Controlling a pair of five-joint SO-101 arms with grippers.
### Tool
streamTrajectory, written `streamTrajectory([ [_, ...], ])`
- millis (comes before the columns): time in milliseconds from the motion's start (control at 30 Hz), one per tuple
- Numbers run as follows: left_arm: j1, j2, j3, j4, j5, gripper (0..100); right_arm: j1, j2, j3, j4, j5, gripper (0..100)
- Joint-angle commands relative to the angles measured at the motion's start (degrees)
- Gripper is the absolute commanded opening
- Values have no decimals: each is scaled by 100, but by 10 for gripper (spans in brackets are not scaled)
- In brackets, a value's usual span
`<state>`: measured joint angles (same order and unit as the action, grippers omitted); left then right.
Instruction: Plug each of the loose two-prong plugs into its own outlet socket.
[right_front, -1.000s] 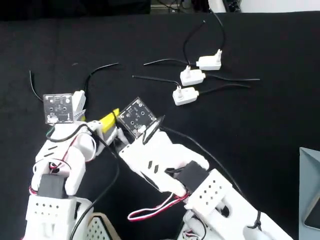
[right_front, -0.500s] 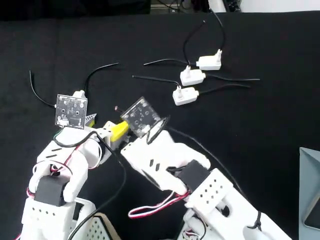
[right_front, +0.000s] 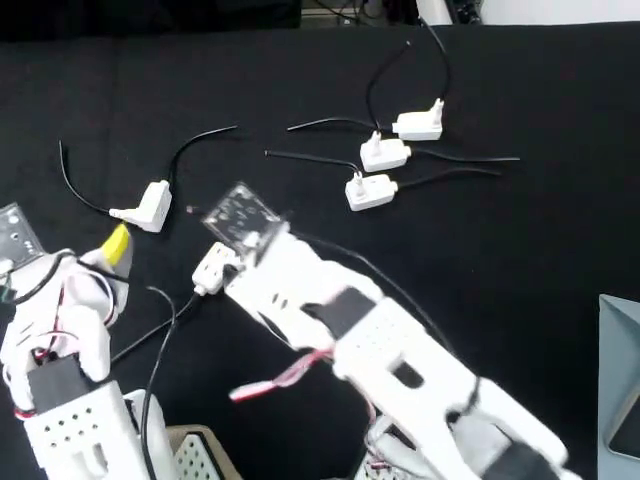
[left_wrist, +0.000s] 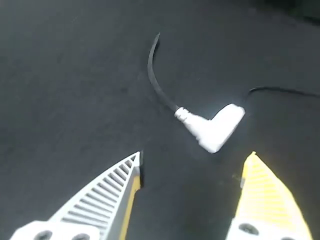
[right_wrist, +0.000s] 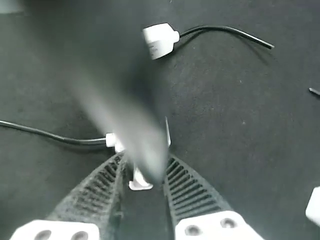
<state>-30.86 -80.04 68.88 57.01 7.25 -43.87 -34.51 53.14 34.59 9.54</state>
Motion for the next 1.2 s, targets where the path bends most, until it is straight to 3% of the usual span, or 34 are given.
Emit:
streamTrajectory([
  [0, -154, -62, 136, -26, 44, 321, 53, 1138, -927, -316, 404, 11],
  [267, -163, -62, 681, -615, 44, 321, 53, 2527, -1640, -809, 905, 11],
  [700, -163, -62, 716, -624, 26, 321, 448, 3618, -2273, -1064, 1152, 11],
  [1167, -163, -62, 716, -624, 26, 320, 211, 2932, -2211, -659, 818, 11],
])
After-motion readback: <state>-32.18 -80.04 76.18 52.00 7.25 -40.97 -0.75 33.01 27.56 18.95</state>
